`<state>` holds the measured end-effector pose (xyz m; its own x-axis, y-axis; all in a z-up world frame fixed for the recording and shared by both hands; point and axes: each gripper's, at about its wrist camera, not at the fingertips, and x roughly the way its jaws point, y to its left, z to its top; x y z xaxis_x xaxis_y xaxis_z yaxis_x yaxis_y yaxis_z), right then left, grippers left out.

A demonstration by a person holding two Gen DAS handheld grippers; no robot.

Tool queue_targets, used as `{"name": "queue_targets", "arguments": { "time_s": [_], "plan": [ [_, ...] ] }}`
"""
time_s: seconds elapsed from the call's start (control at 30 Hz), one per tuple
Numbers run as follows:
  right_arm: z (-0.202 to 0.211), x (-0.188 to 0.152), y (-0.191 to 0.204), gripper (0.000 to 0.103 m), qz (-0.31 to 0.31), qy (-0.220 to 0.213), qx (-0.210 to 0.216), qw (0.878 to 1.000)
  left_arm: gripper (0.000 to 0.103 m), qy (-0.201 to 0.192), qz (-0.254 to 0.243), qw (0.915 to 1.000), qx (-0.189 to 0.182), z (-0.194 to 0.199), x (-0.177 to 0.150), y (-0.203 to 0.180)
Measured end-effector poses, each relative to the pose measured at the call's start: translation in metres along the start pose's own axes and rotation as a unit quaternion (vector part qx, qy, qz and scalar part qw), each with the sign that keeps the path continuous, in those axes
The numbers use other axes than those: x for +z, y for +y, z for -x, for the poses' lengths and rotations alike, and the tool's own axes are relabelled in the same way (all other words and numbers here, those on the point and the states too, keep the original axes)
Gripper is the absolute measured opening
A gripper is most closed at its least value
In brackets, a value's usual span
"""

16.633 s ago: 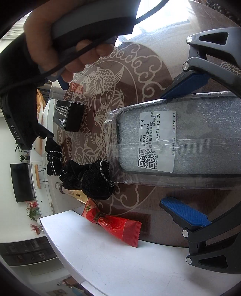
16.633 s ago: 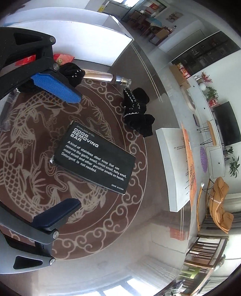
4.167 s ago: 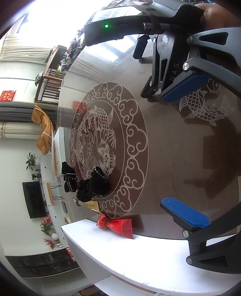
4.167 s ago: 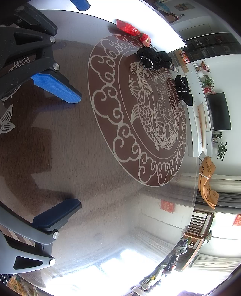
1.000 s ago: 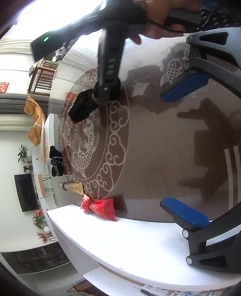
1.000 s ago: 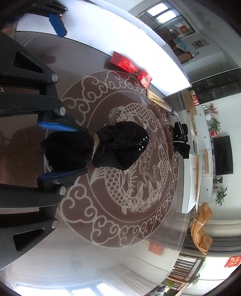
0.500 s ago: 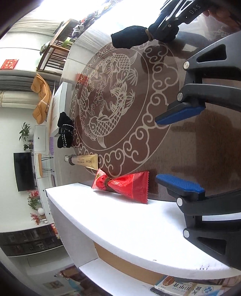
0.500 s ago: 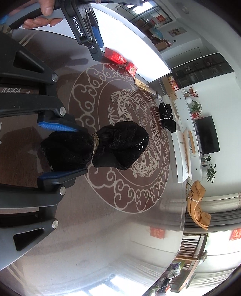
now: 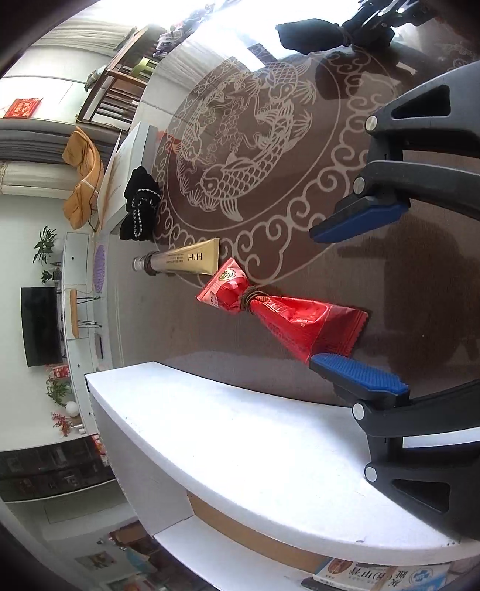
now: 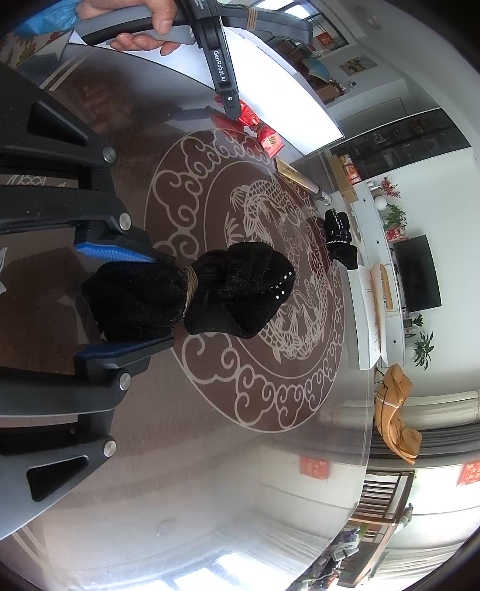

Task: Organize objects
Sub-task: 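Grasp the red packet with the left tool while the right tool holds the black knit item, then carry both items over the white bin and open both tools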

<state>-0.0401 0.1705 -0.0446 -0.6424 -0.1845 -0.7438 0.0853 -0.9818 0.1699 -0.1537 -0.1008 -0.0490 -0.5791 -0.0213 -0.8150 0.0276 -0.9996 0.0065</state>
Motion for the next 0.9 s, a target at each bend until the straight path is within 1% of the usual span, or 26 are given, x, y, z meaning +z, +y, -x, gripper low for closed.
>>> {"name": "queue_targets", "arguments": {
  "time_s": [0.03, 0.1, 0.13, 0.2, 0.23, 0.33, 0.37, 0.4, 0.43, 0.47, 0.53, 0.6, 0.7, 0.77, 0.83, 0.87, 0.9],
  "plan": [
    [-0.001, 0.001, 0.001, 0.036, 0.0, 0.0, 0.002, 1.0, 0.076, -0.006, -0.01, 0.9999, -0.005, 0.001, 0.001, -0.005],
    [-0.001, 0.0, 0.003, 0.036, 0.003, -0.001, 0.001, 1.0, 0.098, -0.023, -0.031, 0.9993, 0.0, -0.001, 0.005, -0.017],
    [0.0, 0.0, 0.002, 0.036, 0.002, -0.003, 0.002, 1.0, 0.102, -0.027, -0.036, 0.999, 0.007, -0.005, 0.008, -0.021],
    [0.001, -0.002, 0.002, 0.036, 0.0, -0.001, 0.001, 1.0, 0.103, -0.02, -0.031, 0.9988, 0.03, -0.018, 0.017, -0.025],
    [0.001, -0.004, 0.001, 0.036, 0.001, -0.001, -0.001, 1.0, 0.103, -0.013, -0.023, 0.9991, 0.035, -0.025, 0.023, -0.024],
    [0.002, -0.005, 0.002, 0.036, 0.004, -0.003, -0.006, 1.0, 0.102, 0.007, -0.001, 0.9997, 0.025, -0.042, 0.034, -0.018],
    [0.002, -0.004, 0.003, 0.036, 0.005, -0.003, -0.006, 1.0, 0.083, 0.008, 0.004, 0.9998, 0.019, -0.045, 0.034, -0.017],
    [0.002, -0.004, 0.003, 0.036, 0.005, -0.004, -0.006, 1.0, 0.046, 0.013, 0.009, 0.9998, 0.011, -0.046, 0.032, -0.014],
    [0.002, -0.005, 0.003, 0.036, 0.005, -0.004, -0.006, 1.0, 0.032, 0.004, 0.012, 0.9999, 0.003, -0.04, 0.03, -0.013],
    [0.002, -0.004, 0.003, 0.036, 0.005, -0.004, -0.005, 1.0, 0.019, 0.008, 0.014, 0.9999, -0.005, -0.035, 0.027, -0.013],
    [0.002, -0.004, 0.002, 0.036, 0.002, -0.004, -0.001, 1.0, 0.018, 0.005, 0.027, 0.9988, -0.04, -0.017, 0.016, -0.012],
    [0.004, -0.004, 0.002, 0.036, -0.002, -0.004, 0.009, 1.0, 0.018, -0.009, 0.035, 0.9967, -0.073, 0.011, 0.0, -0.014],
    [0.011, -0.004, 0.007, 0.036, -0.003, -0.012, 0.034, 0.999, 0.018, -0.028, 0.054, 0.9905, -0.123, 0.058, -0.021, -0.013],
    [0.019, -0.004, 0.017, 0.036, 0.003, -0.017, 0.047, 0.999, 0.018, -0.041, 0.066, 0.9849, -0.155, 0.09, -0.03, -0.007],
    [0.028, -0.002, 0.034, 0.036, 0.009, -0.019, 0.067, 0.998, 0.018, -0.056, 0.075, 0.9805, -0.173, 0.125, -0.035, 0.006],
    [0.034, 0.0, 0.046, 0.036, 0.014, -0.018, 0.08, 0.997, 0.018, -0.069, 0.08, 0.9786, -0.176, 0.143, -0.035, 0.016],
    [0.04, 0.003, 0.061, 0.036, 0.024, -0.018, 0.095, 0.995, 0.018, -0.085, 0.083, 0.9782, -0.171, 0.162, -0.032, 0.026]
  ]
}}
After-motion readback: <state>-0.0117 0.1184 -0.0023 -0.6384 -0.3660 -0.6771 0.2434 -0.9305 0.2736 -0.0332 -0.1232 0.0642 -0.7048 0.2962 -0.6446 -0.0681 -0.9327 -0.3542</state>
